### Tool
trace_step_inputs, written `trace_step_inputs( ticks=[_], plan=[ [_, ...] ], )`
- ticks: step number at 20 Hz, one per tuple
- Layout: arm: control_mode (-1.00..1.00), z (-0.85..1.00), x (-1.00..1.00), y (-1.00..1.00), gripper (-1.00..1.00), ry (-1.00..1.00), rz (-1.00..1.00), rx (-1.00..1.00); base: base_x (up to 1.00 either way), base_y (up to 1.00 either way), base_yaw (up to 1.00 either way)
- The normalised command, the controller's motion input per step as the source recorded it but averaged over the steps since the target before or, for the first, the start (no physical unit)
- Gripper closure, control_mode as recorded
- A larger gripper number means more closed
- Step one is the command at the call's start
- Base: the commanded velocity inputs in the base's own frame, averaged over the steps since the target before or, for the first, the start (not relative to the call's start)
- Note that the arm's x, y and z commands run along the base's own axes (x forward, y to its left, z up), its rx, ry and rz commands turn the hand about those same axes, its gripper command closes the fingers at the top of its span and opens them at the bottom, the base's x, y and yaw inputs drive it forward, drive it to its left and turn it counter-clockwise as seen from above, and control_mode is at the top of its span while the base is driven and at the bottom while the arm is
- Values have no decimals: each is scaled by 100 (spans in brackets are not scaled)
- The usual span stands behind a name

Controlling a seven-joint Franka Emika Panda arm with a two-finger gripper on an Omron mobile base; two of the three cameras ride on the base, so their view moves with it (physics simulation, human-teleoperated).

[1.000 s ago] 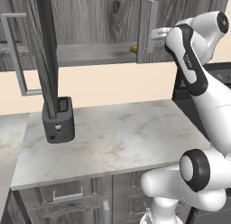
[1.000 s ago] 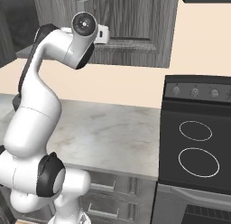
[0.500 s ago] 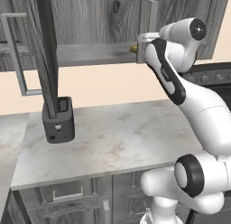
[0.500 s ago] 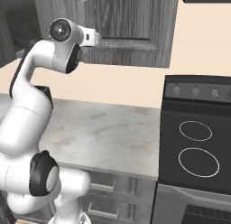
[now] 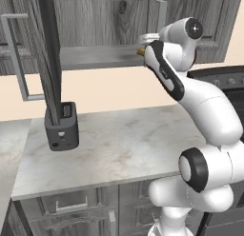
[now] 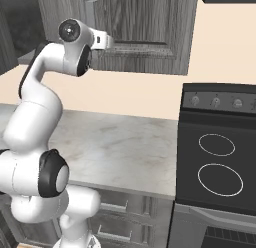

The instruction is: Open the cabinet. Pick the sponge and place it next to the sink. Then close the cabinet.

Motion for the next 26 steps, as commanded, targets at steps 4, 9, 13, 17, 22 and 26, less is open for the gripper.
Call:
trace_step_inputs(
  ticks=[4, 9, 13, 17, 22, 26],
  plan=[
    [-100, 7, 2, -28, -100, 11, 0, 0, 0, 0, 0],
    [-100, 15, 3, -17, -100, 9, 0, 0, 0, 0, 0],
    [-100, 0, 23, 0, -100, 1, 0, 0, 0, 0, 0],
    [-100, -9, 19, 0, -100, -2, 0, 0, 0, 0, 0],
    [-100, -17, 17, 0, -100, -8, 0, 0, 0, 0, 0],
    [-100, -21, 22, 0, -100, -17, 0, 0, 0, 0, 0]
  ],
)
